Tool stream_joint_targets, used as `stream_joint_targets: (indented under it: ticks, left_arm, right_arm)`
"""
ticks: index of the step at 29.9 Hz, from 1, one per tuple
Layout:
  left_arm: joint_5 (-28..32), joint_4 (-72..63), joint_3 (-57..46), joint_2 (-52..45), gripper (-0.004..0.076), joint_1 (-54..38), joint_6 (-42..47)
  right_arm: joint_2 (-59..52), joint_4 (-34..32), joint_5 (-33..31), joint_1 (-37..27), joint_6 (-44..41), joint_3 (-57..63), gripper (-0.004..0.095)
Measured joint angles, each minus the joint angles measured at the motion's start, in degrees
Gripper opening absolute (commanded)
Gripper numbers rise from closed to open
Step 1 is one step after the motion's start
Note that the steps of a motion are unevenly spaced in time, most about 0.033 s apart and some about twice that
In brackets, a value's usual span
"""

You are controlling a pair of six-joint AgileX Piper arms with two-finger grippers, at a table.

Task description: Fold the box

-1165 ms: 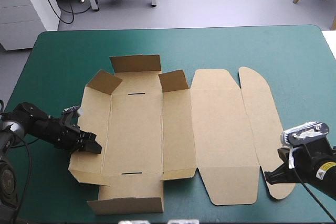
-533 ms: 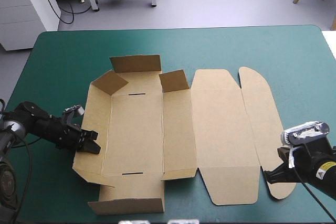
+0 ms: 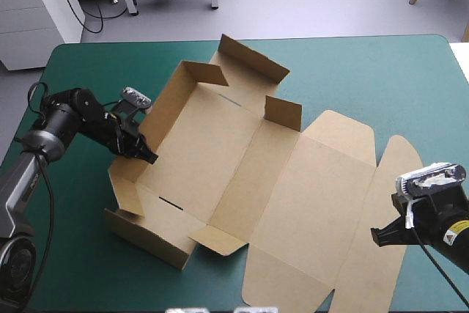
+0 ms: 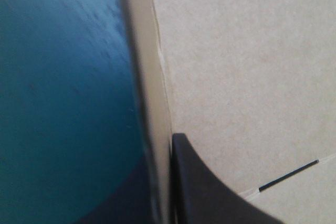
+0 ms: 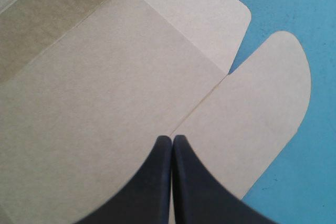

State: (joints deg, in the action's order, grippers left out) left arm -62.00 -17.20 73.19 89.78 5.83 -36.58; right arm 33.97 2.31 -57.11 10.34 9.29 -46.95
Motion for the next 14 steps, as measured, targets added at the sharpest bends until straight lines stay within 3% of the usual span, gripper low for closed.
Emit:
stream_joint_targets:
  ticks: [9, 14]
  left_arm:
    - [0.3, 16.6, 18.7, 2.9, -0.001, 11.6, 0.5]
    - [4.0, 25.8, 21.7, 5.3, -0.001, 19.3, 0.4]
  right_arm:
    - [0.0, -0.3, 1.3, 0.0, 0.0, -6.8, -0.0019]
    - [0.0, -0.4, 1.5, 0.0, -0.6, -9.9, -0.0019]
